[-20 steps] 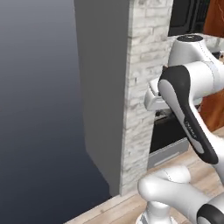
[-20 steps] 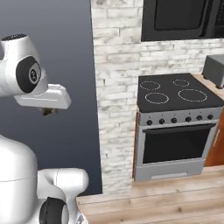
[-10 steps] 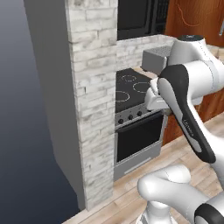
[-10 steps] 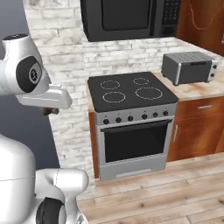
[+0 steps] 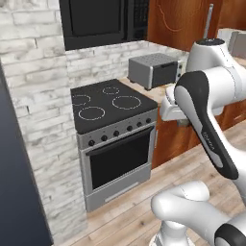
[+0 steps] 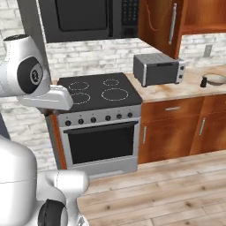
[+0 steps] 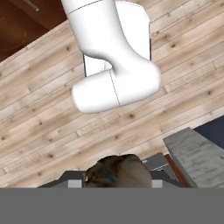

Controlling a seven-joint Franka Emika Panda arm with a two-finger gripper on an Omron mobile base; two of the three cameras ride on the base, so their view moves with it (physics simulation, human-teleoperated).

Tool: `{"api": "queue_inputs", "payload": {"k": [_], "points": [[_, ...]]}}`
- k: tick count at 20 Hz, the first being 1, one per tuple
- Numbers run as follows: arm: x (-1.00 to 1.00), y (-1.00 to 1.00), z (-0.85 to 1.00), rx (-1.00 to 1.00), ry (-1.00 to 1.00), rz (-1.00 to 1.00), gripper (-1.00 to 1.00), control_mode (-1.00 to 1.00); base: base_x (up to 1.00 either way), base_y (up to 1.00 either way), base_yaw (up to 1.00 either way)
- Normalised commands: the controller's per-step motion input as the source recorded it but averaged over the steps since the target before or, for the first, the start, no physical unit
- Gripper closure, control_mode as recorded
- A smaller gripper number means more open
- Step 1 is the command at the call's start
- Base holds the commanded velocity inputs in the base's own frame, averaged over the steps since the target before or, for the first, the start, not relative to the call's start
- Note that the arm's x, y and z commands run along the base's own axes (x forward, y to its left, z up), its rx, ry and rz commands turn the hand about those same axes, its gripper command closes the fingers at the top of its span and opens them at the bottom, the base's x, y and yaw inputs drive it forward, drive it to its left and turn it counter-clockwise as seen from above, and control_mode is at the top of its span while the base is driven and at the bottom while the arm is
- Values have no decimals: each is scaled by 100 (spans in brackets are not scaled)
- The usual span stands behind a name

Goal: Retrieve the bottle and the shaker from the cabinet and place them next to the mixing bowl on the counter. Then add garlic from the fridge to the mixing bowl.

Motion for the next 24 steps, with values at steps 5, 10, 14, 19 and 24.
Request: {"api": "queue_inputs", "payload": {"k": [5,10,14,19,24], "points": [[0,0,0,0,0,0,100,100,0,-100,7],[0,0,0,0,0,0,100,100,0,-100,5],[0,0,0,0,0,0,100,100,0,-100,4],[0,0,0,0,0,0,100,100,2,-100,5],[0,0,0,0,0,0,100,100,37,-100,6]]}}
